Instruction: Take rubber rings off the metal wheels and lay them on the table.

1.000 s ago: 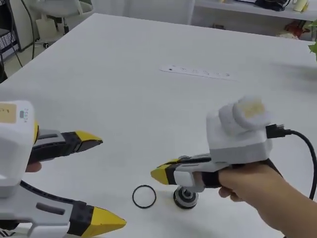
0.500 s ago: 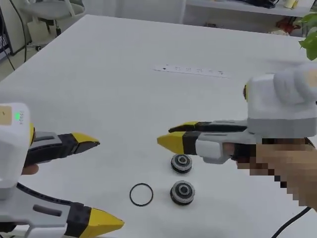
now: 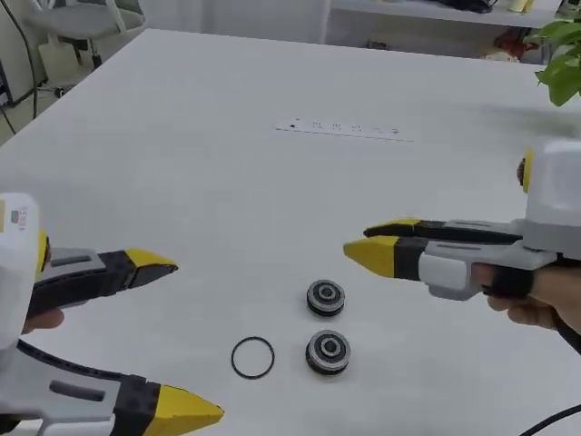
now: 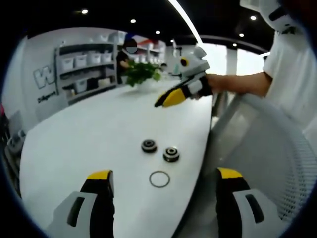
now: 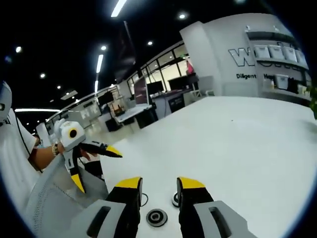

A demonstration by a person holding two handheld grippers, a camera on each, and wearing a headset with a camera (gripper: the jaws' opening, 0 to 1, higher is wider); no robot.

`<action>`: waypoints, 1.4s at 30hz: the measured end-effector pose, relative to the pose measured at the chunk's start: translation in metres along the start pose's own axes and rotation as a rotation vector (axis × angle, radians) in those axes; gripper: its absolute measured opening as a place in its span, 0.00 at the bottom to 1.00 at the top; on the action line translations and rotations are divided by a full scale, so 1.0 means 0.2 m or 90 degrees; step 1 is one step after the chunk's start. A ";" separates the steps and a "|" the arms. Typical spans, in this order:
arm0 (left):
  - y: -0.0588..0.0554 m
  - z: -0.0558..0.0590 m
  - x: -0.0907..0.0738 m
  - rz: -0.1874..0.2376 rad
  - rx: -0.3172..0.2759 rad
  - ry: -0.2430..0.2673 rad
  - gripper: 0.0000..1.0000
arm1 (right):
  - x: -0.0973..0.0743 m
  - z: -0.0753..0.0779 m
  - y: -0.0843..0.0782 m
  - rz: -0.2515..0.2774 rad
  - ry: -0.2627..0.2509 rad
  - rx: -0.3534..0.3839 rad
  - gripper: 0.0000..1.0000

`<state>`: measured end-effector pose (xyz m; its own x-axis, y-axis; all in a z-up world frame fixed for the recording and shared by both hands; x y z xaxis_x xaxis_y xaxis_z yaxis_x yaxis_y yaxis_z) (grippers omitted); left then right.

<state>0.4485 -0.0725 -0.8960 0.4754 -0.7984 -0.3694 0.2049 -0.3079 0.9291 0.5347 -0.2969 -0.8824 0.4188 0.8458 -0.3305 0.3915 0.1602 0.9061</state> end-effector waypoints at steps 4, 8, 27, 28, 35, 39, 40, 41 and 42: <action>0.01 0.00 0.01 0.007 -0.016 -0.015 0.86 | 0.02 0.00 -0.01 -0.004 0.003 0.007 0.25; 0.02 0.02 0.03 -0.049 0.055 -0.048 0.86 | 0.03 0.00 -0.05 -0.032 -0.001 -0.015 0.25; 0.40 0.00 0.26 -0.012 0.163 -0.109 0.83 | 0.07 -0.03 -0.12 -0.104 0.031 -0.050 0.23; 0.42 0.02 0.29 -0.011 0.162 -0.120 0.83 | 0.07 -0.03 -0.13 -0.104 0.032 -0.049 0.23; 0.47 0.04 0.45 0.022 0.164 -0.157 0.77 | 0.06 0.00 -0.13 -0.090 0.027 -0.012 0.22; 0.45 0.02 0.52 0.049 0.134 -0.155 0.72 | 0.06 0.01 -0.14 -0.094 0.019 -0.003 0.22; 0.43 0.01 0.53 0.053 0.130 -0.147 0.72 | 0.06 0.02 -0.14 -0.095 0.019 -0.002 0.22; 0.42 -0.01 0.54 0.067 0.121 -0.125 0.71 | 0.06 0.02 -0.15 -0.099 0.017 -0.001 0.22; 0.41 -0.03 0.54 0.081 0.118 -0.112 0.68 | 0.06 0.02 -0.16 -0.101 0.016 -0.001 0.22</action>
<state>0.5216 -0.1817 -0.8604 0.3286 -0.9090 -0.2565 -0.0142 -0.2763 0.9610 0.5303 -0.2936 -0.9154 0.3303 0.8225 -0.4630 0.4497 0.2942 0.8434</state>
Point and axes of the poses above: the centre of the closed fingertips' face, and the gripper's own axes: x roughly forward along the fingers, z roughly to its right, y roughly out of its top, the point moved 7 cm from there along -x, roughly backward along the fingers, and after that the axes turned 6 degrees about z, right-handed, at the moved point
